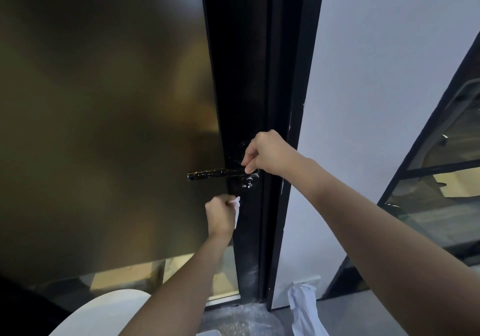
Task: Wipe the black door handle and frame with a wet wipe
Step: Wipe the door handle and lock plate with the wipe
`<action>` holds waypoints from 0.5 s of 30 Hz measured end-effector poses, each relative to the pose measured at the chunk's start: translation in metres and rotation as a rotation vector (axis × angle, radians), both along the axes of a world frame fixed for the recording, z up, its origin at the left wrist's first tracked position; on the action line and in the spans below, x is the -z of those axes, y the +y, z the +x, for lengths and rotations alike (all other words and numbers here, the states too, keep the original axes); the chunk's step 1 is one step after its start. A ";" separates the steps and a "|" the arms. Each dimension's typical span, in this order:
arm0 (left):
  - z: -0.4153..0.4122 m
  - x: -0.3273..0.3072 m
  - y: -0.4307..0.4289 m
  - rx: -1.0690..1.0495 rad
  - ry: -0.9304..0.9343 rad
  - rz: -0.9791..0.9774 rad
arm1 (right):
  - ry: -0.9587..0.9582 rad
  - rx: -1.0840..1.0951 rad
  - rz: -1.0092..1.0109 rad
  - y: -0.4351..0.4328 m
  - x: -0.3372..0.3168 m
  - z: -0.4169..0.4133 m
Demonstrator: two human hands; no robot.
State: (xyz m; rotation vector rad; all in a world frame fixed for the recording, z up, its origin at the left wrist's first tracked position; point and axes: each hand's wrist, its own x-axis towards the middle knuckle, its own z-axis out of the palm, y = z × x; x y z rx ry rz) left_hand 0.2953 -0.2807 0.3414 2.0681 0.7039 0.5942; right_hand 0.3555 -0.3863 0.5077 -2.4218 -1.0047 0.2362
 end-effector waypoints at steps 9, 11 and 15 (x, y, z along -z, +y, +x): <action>0.017 -0.033 -0.012 0.254 -0.233 0.234 | -0.003 0.006 -0.061 0.004 -0.006 -0.002; 0.021 -0.028 -0.012 0.294 -0.168 0.345 | -0.003 0.008 -0.061 0.003 -0.006 -0.002; 0.017 -0.020 -0.018 0.254 -0.099 0.402 | -0.010 0.012 -0.057 0.003 -0.004 -0.002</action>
